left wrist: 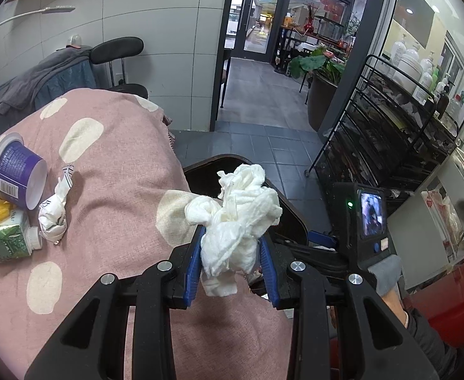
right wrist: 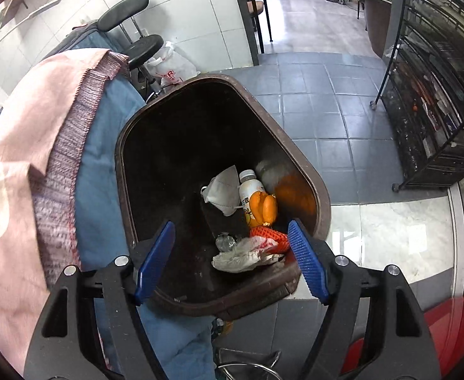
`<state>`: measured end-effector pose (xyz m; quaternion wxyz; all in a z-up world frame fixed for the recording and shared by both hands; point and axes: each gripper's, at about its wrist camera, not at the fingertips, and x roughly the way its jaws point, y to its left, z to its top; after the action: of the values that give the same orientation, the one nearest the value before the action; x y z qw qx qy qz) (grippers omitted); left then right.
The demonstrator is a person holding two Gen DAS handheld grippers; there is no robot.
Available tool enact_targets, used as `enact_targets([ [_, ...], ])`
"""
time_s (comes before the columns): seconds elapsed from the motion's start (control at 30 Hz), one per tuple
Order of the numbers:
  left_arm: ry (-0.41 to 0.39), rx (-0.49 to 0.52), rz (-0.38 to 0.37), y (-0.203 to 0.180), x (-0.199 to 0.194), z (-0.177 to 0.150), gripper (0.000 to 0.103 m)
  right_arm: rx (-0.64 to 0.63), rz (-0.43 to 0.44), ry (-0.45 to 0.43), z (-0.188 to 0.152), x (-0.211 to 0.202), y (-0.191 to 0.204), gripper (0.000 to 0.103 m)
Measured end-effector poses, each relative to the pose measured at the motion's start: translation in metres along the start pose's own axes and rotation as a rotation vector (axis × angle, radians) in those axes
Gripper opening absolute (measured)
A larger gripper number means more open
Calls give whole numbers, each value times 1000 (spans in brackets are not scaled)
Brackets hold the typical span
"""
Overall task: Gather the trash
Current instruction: 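Carry the orange over the bin and release it from the right gripper, then lower the tissue into the bin and open the left gripper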
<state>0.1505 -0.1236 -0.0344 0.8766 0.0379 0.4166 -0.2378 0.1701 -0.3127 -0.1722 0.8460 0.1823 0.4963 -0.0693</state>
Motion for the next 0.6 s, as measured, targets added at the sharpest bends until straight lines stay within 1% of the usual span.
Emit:
enact_targets([
  [0.17, 20, 9, -10, -5, 9, 7, 33, 2, -4, -39, -8, -20, -7, 75],
  [0.27, 35, 20, -16, -11, 18, 12, 33, 18, -1, -57, -10, -30, -12, 79],
  [0.6, 98, 58, -8, -27, 48, 22, 33, 50, -6, -95, -13, -50, -26, 82],
])
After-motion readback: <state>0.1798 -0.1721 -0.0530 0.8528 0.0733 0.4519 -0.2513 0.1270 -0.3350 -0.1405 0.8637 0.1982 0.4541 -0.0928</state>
